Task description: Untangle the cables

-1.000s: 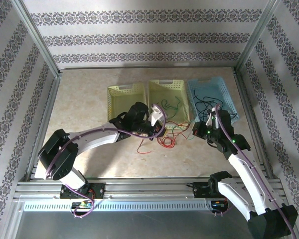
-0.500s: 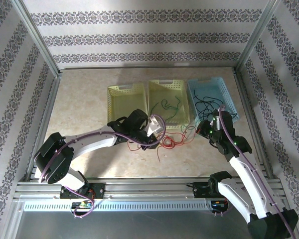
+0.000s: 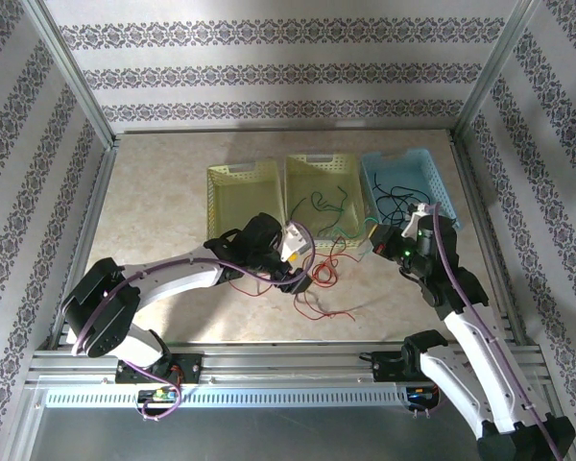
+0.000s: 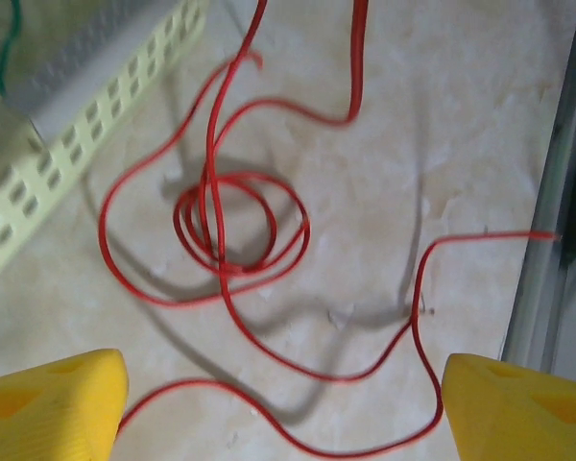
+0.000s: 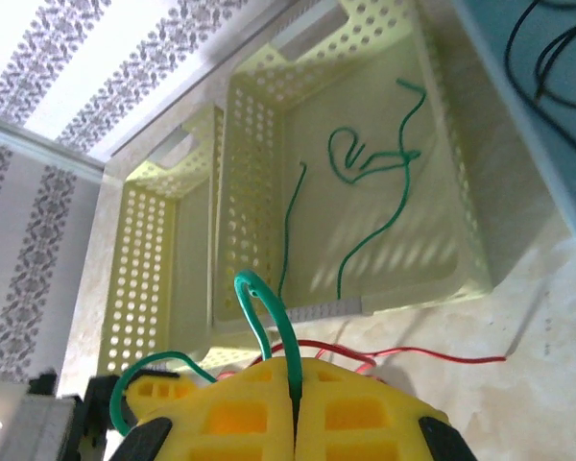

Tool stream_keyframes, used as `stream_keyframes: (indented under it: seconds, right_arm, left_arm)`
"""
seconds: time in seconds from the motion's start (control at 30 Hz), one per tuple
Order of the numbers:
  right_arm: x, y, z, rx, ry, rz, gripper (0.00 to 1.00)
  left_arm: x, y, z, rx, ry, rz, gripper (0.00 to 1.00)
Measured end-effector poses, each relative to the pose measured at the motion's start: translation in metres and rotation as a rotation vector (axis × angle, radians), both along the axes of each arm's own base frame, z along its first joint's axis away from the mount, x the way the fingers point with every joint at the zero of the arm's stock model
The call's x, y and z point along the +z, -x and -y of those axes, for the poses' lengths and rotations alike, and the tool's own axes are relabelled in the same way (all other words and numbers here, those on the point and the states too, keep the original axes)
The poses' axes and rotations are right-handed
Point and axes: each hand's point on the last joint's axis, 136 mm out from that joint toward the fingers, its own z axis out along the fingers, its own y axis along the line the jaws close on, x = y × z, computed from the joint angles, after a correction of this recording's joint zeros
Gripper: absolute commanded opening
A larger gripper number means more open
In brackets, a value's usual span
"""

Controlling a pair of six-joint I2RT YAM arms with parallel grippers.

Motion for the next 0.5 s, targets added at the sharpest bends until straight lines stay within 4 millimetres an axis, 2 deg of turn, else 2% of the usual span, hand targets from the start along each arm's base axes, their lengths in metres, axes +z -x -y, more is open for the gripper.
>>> stream_keyframes:
  seconds: [0.13, 0.27, 0.33, 0.43, 0.5]
  right_arm:
    - [-0.003, 0.001, -0.009, 0.02, -0.076, -0.019, 0.0]
    - [0.001, 0.0, -0.014, 0.012, -0.155, -0.017, 0.0]
    - [0.003, 0.0, -0.015, 0.001, -0.191, -0.014, 0.0]
    - [0.006, 0.0, -0.012, -0.025, -0.232, -0.011, 0.0]
    - [0.008, 0.0, -0.008, -0.047, -0.249, -0.006, 0.0]
  left_arm:
    - [0.021, -0.018, 0.023, -0.005, 0.078, 0.039, 0.75]
    - [0.027, -0.034, 0.044, -0.003, 0.142, 0.055, 0.66]
    - [0.023, -0.038, 0.05, 0.003, 0.163, 0.043, 0.5]
    - [0.021, -0.042, 0.056, 0.007, 0.179, 0.024, 0.12]
    - [0.024, -0.042, 0.059, 0.005, 0.196, 0.019, 0.0]
